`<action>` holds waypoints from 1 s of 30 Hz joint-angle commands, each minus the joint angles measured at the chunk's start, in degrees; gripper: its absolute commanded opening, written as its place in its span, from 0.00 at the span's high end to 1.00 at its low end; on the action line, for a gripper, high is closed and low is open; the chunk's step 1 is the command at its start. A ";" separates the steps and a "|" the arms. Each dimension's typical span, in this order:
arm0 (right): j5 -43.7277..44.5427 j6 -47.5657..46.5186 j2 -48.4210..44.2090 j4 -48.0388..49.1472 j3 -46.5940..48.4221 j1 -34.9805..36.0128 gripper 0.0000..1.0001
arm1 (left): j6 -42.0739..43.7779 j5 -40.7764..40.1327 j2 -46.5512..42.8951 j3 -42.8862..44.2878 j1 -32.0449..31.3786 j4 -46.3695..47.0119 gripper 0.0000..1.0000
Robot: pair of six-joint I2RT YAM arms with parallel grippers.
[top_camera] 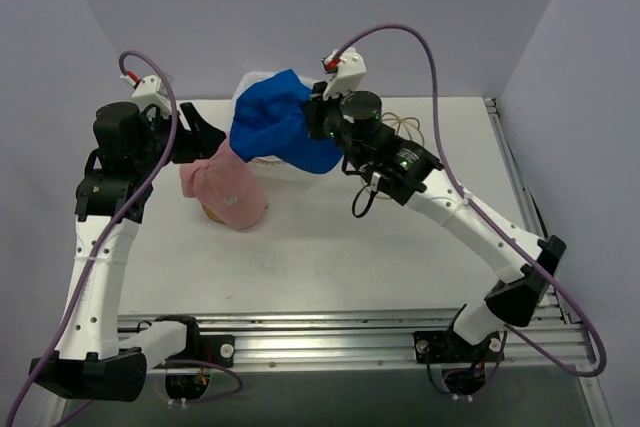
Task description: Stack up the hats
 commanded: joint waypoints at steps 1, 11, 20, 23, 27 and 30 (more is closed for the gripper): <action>1.08 3.66 -9.13 0.41 -6.61 0.60 1.00 | -1.56 7.52 -3.28 -1.77 -0.01 3.62 0.32; 1.42 18.42 -32.33 3.31 -40.00 7.19 1.00 | -6.49 14.74 -12.17 -12.14 -0.72 7.24 0.30; -0.16 27.40 -40.00 5.34 -59.44 8.07 1.00 | -2.97 -2.29 -9.89 -12.23 -12.83 0.47 0.30; 3.79 28.02 -39.74 2.88 -61.03 8.07 1.00 | -2.79 -9.14 -8.83 -11.62 -18.80 -0.24 0.30; 11.52 28.81 -40.17 -2.39 -61.47 7.98 0.85 | -3.05 -12.95 -9.18 -12.40 -21.02 1.07 0.30; 17.24 29.95 -40.79 -8.62 -59.73 7.98 0.64 | -3.84 -13.83 -9.79 -14.07 -21.02 3.35 0.30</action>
